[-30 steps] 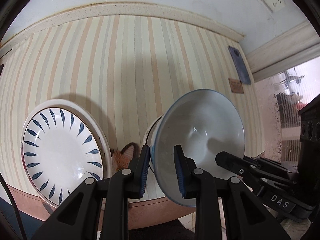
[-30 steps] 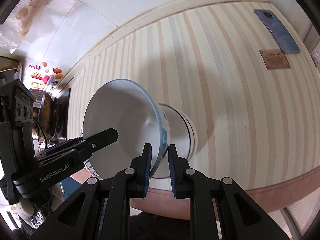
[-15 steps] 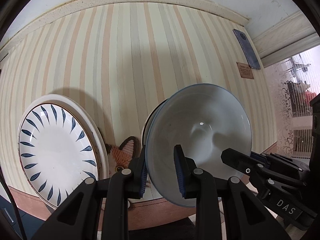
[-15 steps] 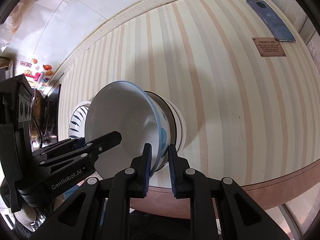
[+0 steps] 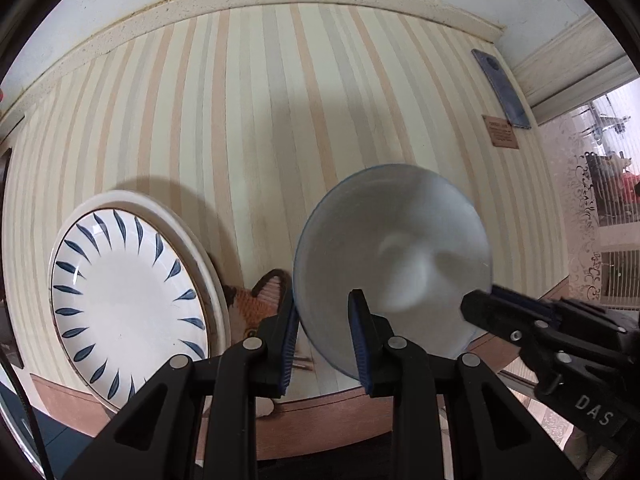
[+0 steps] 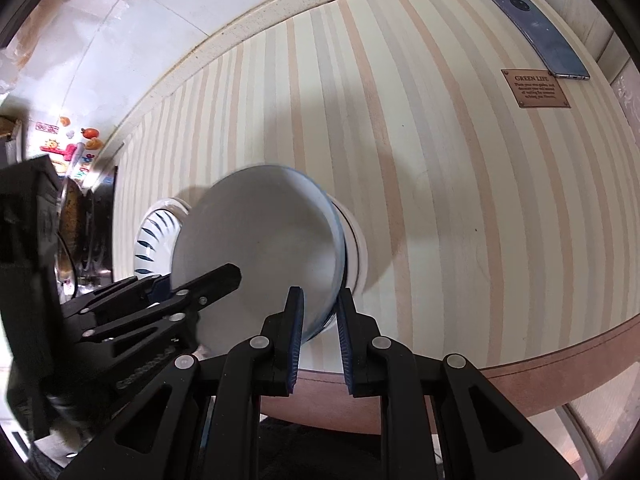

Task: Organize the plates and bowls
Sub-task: 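Lower the bowl stack onto the counter beside the plates and open both tools, then grip the rim of the bowl stack again with both tools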

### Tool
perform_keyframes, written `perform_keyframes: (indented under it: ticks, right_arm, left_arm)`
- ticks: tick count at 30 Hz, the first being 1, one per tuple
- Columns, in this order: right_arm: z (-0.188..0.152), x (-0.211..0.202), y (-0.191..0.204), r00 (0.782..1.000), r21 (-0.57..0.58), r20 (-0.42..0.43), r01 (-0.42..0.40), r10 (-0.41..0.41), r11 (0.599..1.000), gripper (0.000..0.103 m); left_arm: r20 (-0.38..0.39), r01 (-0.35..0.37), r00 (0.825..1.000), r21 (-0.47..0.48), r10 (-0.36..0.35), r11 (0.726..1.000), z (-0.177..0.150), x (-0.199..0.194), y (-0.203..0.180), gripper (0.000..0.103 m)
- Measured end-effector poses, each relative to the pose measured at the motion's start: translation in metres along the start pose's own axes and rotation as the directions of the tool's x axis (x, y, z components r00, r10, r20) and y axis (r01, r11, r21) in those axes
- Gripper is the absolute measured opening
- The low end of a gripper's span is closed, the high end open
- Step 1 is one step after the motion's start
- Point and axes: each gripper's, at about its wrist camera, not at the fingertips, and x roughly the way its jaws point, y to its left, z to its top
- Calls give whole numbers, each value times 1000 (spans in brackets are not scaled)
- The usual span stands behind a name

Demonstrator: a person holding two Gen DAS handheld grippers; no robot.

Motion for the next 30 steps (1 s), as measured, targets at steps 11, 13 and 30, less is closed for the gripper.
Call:
perform_keyframes:
  ticks: [11, 13, 30]
  right_arm:
    - [-15, -15, 14, 994, -62, 43, 98, -96, 993, 25]
    - [-24, -27, 20, 990, -74, 78, 121, -116, 990, 44]
    - [-104, -153, 54, 914, -36, 392, 127, -103, 991, 97]
  left_arm:
    - [110, -67, 992, 66, 60, 996, -28, -46, -4, 23]
    - [157, -80, 985, 79, 67, 994, -35, -63, -6, 24]
    - [318, -11, 948, 139, -34, 990, -76, -160, -7, 81]
